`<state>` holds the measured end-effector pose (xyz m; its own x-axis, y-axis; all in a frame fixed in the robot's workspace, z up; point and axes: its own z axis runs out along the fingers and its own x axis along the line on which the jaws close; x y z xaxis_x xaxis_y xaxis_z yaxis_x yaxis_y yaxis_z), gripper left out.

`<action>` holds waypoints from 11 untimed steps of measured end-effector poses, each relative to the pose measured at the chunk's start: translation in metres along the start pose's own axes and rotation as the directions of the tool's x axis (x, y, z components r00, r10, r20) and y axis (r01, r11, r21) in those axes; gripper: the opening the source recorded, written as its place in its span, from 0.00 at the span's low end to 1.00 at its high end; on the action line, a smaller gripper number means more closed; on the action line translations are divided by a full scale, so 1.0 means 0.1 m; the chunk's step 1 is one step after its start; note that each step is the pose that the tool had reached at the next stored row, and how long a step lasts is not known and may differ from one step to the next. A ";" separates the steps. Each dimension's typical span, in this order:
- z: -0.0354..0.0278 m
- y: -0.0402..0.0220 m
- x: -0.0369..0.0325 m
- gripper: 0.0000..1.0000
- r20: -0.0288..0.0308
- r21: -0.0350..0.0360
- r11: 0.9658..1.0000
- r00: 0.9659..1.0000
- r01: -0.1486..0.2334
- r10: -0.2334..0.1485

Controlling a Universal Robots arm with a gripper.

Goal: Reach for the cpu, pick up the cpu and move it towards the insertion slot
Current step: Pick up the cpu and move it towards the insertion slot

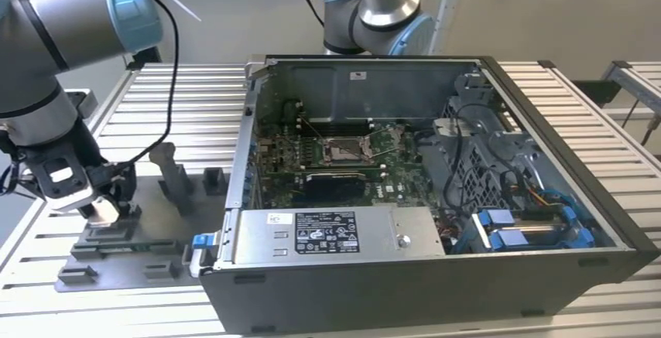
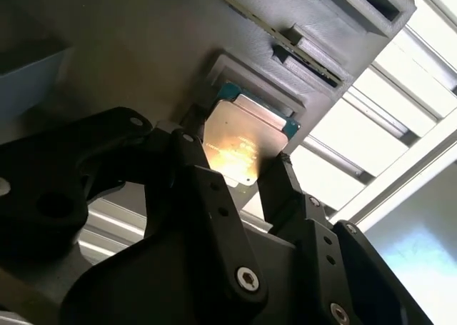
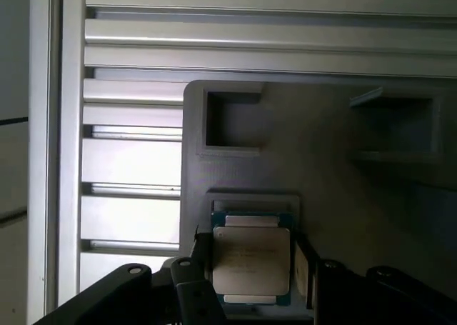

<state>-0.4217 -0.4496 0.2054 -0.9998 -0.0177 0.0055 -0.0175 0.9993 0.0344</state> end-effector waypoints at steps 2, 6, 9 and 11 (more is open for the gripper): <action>-0.027 0.001 0.000 0.00 0.000 0.000 1.000 1.000 0.000 0.000; -0.069 0.002 0.001 0.00 0.000 0.000 1.000 1.000 0.000 0.000; -0.097 0.003 0.001 0.00 0.000 0.000 1.000 1.000 0.000 0.000; -0.122 0.004 0.001 0.00 0.000 0.000 1.000 1.000 0.000 0.000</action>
<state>-0.4217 -0.4496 0.2175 -0.9998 -0.0176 0.0055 -0.0174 0.9993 0.0344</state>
